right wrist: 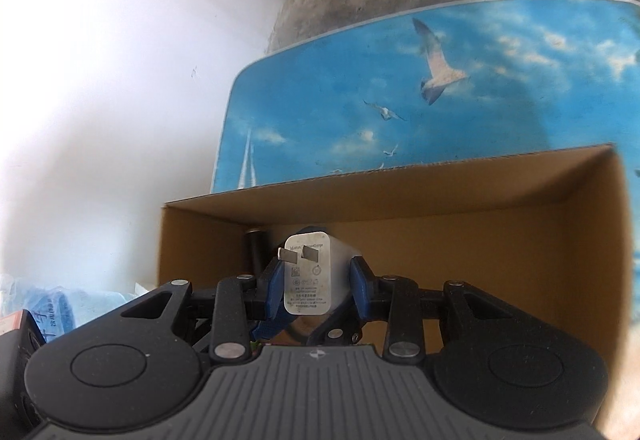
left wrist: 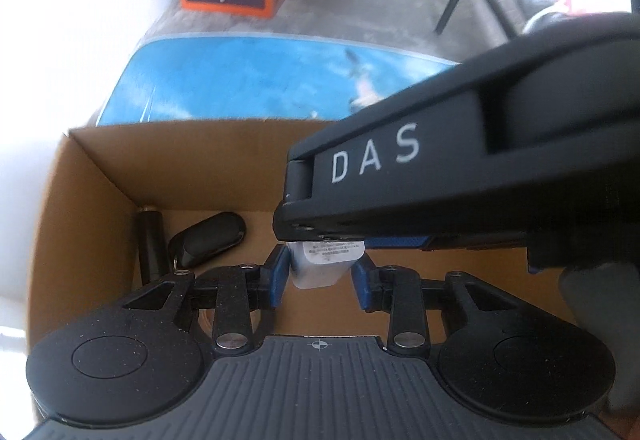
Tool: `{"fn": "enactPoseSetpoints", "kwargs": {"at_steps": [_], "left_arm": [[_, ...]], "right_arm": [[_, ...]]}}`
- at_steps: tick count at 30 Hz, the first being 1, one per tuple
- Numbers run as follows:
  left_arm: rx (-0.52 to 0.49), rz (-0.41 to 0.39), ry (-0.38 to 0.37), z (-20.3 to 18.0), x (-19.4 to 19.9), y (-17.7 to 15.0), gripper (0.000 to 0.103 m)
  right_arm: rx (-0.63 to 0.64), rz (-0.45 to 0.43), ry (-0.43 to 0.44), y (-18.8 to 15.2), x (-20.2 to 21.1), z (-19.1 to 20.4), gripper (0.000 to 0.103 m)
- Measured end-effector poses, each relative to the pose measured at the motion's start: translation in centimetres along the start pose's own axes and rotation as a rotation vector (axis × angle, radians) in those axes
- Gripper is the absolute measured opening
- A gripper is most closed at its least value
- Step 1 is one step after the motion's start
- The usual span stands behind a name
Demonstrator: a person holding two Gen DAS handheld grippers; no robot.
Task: Organize rigid objects
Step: 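Carry the charger plug into the box and open the right gripper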
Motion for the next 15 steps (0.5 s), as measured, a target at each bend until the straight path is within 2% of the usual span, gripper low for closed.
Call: {"fn": "enactPoseSetpoints", "kwargs": {"at_steps": [4, 10, 13, 15], "left_arm": [[0.033, 0.047, 0.013, 0.5, -1.7, 0.5, 0.037], [0.034, 0.063, 0.044, 0.9, -2.4, 0.5, 0.046], [0.033, 0.062, 0.052, 1.2, -2.2, 0.6, 0.054], [0.035, 0.049, 0.052, 1.5, -1.5, 0.6, 0.063]], "right_arm": [[0.002, 0.013, -0.014, 0.5, -1.7, -0.7, 0.037], [0.016, 0.034, -0.03, 0.6, -3.1, -1.0, 0.037], [0.012, 0.036, -0.037, 0.6, -3.1, -0.9, 0.039], [0.011, 0.029, -0.042, 0.6, -2.7, -0.7, 0.041]]}}
Point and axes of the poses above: each gripper's, at about its wrist camera, not at the fingertips, and x roughly against the way its jaws point, z to its left, y to its top, the point moved 4 cm from there along -x, roughly the way its jaws point, and after that the axes turned 13 degrees about z, right-handed, at the moved point
